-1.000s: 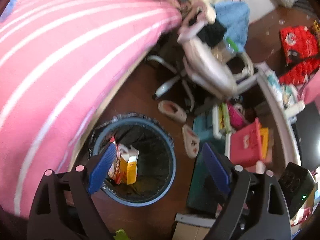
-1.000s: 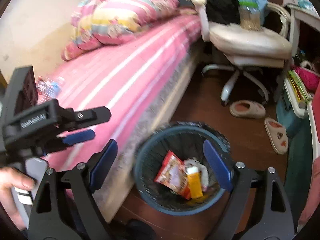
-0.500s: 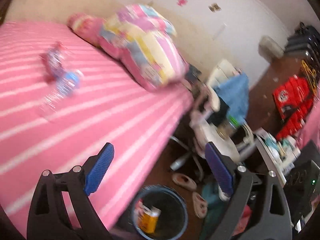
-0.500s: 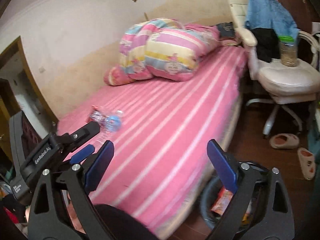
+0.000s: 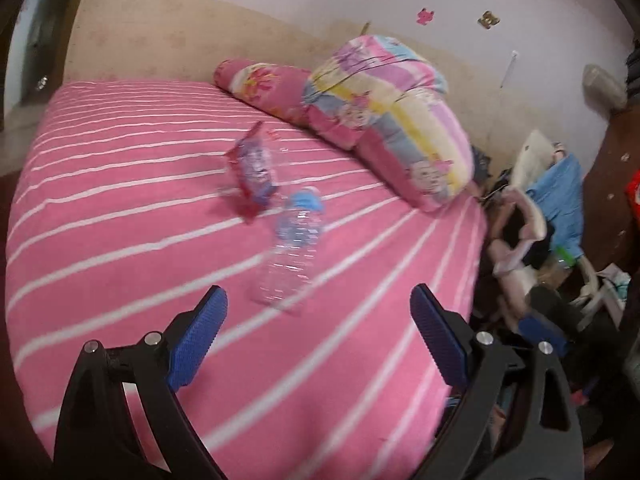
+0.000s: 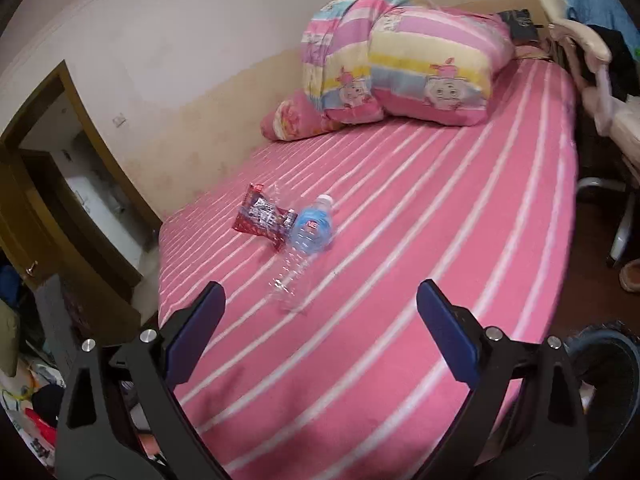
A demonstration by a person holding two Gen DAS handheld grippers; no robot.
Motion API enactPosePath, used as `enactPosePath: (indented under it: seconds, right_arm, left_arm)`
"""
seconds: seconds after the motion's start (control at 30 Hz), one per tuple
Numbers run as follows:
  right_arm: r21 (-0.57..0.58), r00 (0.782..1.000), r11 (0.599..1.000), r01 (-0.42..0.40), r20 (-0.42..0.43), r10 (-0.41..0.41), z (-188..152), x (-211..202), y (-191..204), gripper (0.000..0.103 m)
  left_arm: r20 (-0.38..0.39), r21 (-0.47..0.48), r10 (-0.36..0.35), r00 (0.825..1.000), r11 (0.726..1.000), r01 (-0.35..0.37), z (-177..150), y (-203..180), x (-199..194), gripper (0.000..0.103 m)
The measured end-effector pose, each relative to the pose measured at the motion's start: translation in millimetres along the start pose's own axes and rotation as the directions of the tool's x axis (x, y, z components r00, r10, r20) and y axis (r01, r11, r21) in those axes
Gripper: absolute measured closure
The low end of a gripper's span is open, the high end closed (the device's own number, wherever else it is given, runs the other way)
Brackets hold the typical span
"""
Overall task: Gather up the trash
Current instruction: 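Move both open tools back over the bed toward the water bottle, then grasp the clear water bottle with both tools and lift it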
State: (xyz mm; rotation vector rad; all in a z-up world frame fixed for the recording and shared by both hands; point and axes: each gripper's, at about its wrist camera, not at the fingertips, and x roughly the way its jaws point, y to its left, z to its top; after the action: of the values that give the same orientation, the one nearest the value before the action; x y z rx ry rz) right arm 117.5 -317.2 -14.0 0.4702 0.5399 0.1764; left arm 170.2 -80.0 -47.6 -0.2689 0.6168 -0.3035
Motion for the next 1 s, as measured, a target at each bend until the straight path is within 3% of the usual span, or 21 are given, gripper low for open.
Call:
enactPosePath:
  seconds: [0.07, 0.2, 0.37, 0.47, 0.6, 0.8, 1.0]
  right_arm:
    - [0.025, 0.998, 0.998, -0.064, 0.006, 0.064, 2, 24, -3, 0.005]
    - [0.105, 0.984, 0.985, -0.138, -0.1, 0.149, 3, 81, -16, 0.005]
    - [0.294, 0.928, 0.933, -0.207, -0.242, 0.282, 7, 149, -39, 0.005]
    - [0.407, 0.893, 0.882, -0.237, -0.265, 0.363, 12, 178, -50, 0.005]
    - [0.481, 0.863, 0.835, -0.266, -0.267, 0.429, 24, 206, -57, 0.005]
    - [0.486, 0.843, 0.846, -0.219, -0.342, 0.415, 33, 241, -57, 0.005]
    - [0.416, 0.828, 0.888, -0.195, -0.415, 0.376, 41, 270, -45, 0.005]
  left_arm:
    - [-0.019, 0.005, 0.02, 1.0, 1.0, -0.02, 2, 12, 18, 0.013]
    - [-0.059, 0.016, 0.049, 0.997, 0.999, -0.049, 9, 24, 49, 0.013]
    - [-0.111, 0.049, 0.049, 0.993, 0.998, -0.044, 15, 26, 86, 0.013]
    - [-0.146, 0.041, 0.029, 0.989, 0.999, -0.023, 16, 27, 109, 0.013]
    - [-0.192, 0.012, 0.014, 0.981, 1.0, -0.012, 15, 28, 132, 0.013]
    - [-0.252, -0.014, 0.012, 0.968, 1.0, -0.017, 12, 29, 155, 0.013]
    - [-0.249, -0.059, -0.013, 0.968, 0.998, -0.002, 16, 38, 163, 0.014]
